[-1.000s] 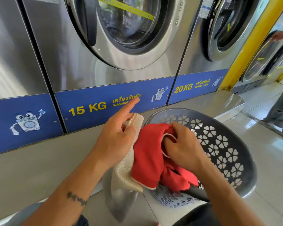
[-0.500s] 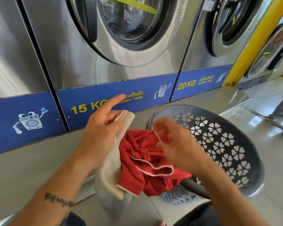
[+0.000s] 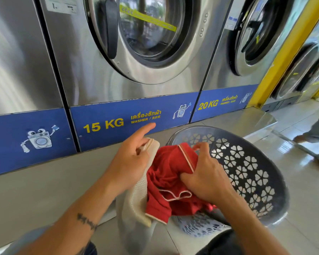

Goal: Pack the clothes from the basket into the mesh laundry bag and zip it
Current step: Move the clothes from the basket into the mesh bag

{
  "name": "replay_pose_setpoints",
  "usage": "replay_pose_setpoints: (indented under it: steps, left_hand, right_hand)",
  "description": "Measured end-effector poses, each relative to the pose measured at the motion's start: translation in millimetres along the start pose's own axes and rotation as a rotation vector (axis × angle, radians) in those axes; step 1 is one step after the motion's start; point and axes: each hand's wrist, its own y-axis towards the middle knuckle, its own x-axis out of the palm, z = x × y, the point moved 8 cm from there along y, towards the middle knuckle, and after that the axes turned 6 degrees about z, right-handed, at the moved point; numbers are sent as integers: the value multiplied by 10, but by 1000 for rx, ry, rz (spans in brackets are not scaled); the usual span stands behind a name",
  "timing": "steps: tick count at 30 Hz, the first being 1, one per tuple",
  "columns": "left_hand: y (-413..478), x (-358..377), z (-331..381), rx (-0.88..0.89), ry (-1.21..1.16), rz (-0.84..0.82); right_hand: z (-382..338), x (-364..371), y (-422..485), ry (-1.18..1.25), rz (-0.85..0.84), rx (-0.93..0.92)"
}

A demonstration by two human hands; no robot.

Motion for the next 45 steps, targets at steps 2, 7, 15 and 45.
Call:
replay_pose_setpoints:
  steps: [2, 7, 15, 45]
  left_hand:
    - [-11, -41, 30, 10, -13, -2]
    - [-193, -37, 386, 38, -169, -73]
    - [-550, -217, 191, -74, -129, 27]
    - [-1004, -851, -612, -191, 193, 225]
  right_hand:
    - [-302, -55, -203, 106, 86, -89]
    - [-700, 456, -545, 121, 33, -365]
    - [-597, 1059, -351, 3, -227, -122]
    - [-298, 1689, -701, 339, -639, 44]
